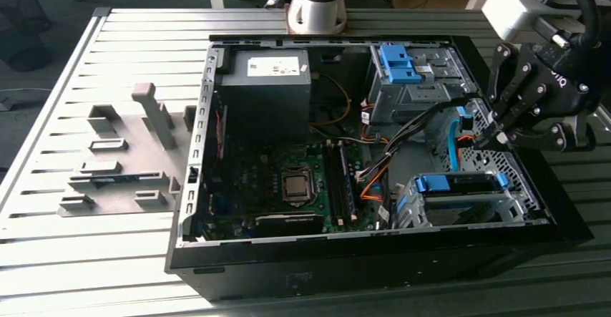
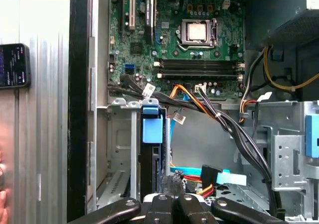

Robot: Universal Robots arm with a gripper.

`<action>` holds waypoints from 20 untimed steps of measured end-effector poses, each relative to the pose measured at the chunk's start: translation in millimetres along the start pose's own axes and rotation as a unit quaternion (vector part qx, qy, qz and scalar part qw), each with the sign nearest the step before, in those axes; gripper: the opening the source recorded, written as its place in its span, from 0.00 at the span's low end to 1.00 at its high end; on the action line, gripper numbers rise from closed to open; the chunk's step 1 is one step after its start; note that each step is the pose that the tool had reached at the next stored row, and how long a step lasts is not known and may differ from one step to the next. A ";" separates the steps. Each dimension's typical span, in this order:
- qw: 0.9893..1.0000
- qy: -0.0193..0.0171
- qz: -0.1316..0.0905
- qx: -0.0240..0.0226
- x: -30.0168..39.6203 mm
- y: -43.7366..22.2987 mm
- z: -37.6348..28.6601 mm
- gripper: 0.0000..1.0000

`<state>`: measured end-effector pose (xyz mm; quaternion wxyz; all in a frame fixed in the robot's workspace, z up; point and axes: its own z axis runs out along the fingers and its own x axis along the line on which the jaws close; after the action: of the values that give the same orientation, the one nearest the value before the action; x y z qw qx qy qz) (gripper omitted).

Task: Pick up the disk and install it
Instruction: 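Insert the first disk wire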

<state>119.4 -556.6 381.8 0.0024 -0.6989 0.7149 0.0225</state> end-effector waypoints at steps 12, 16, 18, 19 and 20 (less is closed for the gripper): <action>1.000 0.007 0.000 0.000 -18.2 -10.0 12.7 0.11; 1.000 0.012 0.000 0.000 -20.2 -10.1 16.1 0.24; 1.000 0.013 0.000 0.000 -22.1 -10.3 17.8 0.24; 1.000 0.014 0.000 0.000 -23.1 -10.5 18.6 0.24; 1.000 0.014 0.000 0.000 -24.8 -10.7 19.4 0.24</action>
<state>130.1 -531.4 363.0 -0.0077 -0.6989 0.7151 0.0122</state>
